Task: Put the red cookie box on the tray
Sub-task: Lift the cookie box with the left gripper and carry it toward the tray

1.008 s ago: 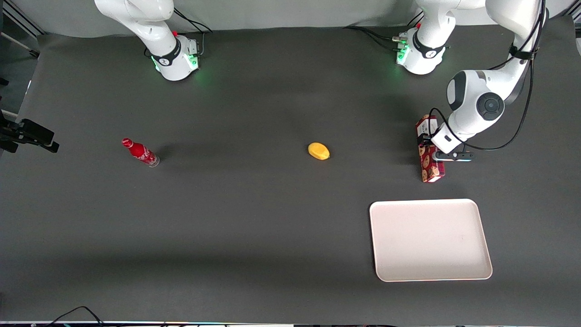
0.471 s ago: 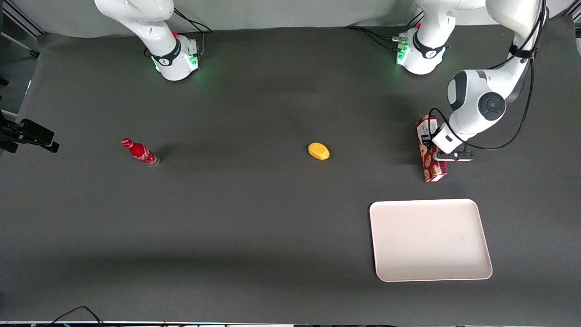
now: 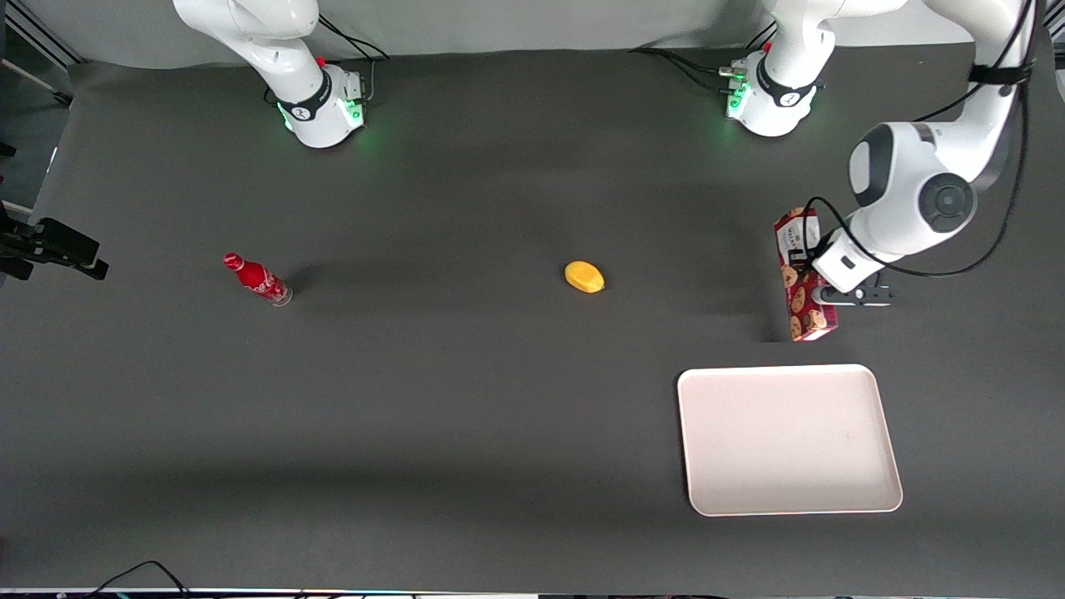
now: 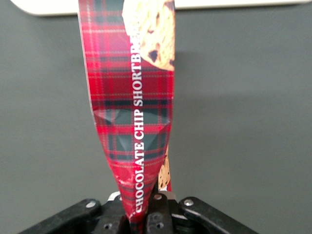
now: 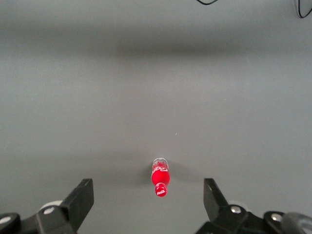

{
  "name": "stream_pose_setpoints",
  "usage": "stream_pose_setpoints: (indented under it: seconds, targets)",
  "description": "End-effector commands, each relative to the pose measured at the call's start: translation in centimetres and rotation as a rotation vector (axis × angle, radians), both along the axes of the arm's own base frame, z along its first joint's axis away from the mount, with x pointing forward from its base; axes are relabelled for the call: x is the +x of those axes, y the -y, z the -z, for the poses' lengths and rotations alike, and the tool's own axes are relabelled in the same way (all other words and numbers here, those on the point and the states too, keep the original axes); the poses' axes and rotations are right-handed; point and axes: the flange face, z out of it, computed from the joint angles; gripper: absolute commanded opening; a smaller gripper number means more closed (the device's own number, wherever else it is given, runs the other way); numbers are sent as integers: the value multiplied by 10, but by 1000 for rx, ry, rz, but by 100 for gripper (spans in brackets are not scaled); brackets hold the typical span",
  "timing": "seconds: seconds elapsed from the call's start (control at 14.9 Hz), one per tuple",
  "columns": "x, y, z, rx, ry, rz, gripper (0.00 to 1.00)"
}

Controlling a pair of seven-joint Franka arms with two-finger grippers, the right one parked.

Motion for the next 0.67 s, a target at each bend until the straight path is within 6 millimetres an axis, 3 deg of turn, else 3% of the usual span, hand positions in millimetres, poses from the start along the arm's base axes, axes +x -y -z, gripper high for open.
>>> stream_pose_setpoints:
  seconds: [0.0,0.34,0.61]
  targets:
    - [37,6,-71,-19,-12,10,0]
    - [82,10,-167,-17,31,14,0]
    - [126,5,-192,21,80,38,0]
